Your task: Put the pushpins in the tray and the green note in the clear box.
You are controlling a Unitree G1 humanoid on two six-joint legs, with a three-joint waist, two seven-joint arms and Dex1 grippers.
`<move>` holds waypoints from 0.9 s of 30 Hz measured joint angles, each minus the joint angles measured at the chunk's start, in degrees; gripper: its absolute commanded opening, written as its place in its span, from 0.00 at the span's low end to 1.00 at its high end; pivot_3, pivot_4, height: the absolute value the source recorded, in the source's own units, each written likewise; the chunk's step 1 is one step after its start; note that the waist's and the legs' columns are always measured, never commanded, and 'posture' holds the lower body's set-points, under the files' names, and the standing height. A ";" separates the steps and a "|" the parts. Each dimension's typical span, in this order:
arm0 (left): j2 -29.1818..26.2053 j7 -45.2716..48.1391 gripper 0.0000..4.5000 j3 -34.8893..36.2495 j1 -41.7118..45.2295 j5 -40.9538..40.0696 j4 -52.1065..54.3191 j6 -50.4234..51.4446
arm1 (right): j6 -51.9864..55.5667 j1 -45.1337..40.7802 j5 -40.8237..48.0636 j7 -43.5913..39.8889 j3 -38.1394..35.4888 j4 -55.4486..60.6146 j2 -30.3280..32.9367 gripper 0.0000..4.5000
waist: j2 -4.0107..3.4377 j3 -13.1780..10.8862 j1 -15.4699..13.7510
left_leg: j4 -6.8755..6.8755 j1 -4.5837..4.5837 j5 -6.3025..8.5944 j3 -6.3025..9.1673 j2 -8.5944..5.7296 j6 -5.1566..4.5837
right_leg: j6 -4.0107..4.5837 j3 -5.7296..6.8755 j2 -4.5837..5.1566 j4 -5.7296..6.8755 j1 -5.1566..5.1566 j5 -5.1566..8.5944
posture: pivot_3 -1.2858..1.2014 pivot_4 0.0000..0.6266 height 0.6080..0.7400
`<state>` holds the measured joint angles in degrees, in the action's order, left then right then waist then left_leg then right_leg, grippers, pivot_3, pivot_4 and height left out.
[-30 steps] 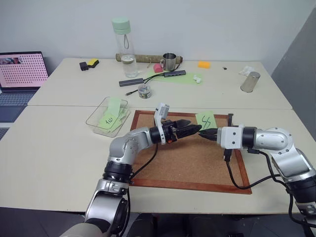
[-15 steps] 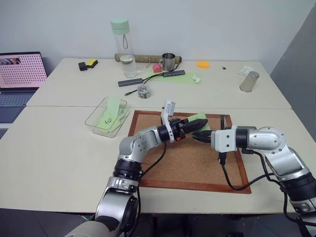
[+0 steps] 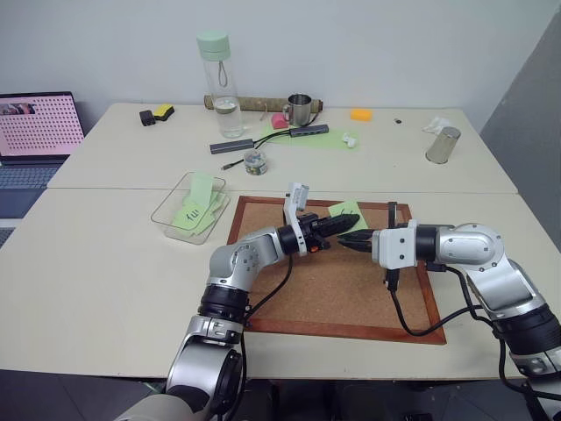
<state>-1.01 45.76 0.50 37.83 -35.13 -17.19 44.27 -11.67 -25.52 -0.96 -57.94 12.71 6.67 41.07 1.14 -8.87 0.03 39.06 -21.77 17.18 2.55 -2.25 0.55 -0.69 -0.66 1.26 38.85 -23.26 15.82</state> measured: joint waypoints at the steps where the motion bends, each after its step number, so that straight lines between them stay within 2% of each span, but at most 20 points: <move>1: 0.00 0.00 0.01 0.00 0.00 0.00 0.00 -0.03 | 0.00 0.00 0.00 0.00 0.00 0.00 -0.03 0.00 | 0.00 0.00 0.00 | 0.00 0.00 0.00 0.00 0.00 0.00 | 0.00 0.00 0.00 0.00 0.00 0.00 | 0.52 0.24 1.00; 12: 0.16 -1.63 0.01 -0.14 -0.71 4.01 -3.99 -5.91 | 0.62 0.02 2.00 1.57 -0.95 0.03 -2.06 0.00 | 0.00 0.00 -0.02 | 0.00 0.00 0.00 0.00 0.00 0.00 | 0.00 0.00 0.00 0.00 0.00 0.00 | 0.52 0.24 1.00; 20: 0.90 -3.88 0.01 0.04 -0.59 6.60 -7.66 -10.05 | 4.01 2.40 6.00 3.25 -5.55 2.10 -1.86 0.00 | 0.00 0.00 -0.07 | 0.00 -0.01 0.00 -0.01 0.00 0.00 | 0.00 -0.02 0.00 0.00 0.00 0.00 | 0.52 0.24 1.00; 23: 0.35 -3.87 0.01 -0.11 -0.69 7.28 -7.31 -10.68 | 11.67 5.46 8.01 5.62 -9.82 2.99 -0.51 0.00 | 0.00 0.00 -0.25 | 0.00 -0.02 0.00 -0.01 -0.01 -0.01 | 0.00 -0.02 0.01 0.00 0.00 -0.01 | 0.52 0.24 1.00; 27: -1.99 -3.41 0.01 -1.70 -3.11 7.94 -0.62 -10.69 | 23.77 9.39 9.03 10.60 -16.10 2.74 1.09 0.00 | 0.00 0.00 -0.30 | -0.03 -0.01 0.01 0.00 0.01 -0.01 | 0.01 -0.03 0.01 0.01 0.00 0.00 | 0.52 0.24 1.00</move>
<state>-3.00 42.35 -1.20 34.72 -27.19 -17.81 33.58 12.10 -16.13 8.07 -47.35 -3.39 9.41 42.16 1.14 -8.86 -0.27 39.02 -21.79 17.19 2.56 -2.24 0.53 -0.69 -0.69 1.26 38.86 -23.27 15.82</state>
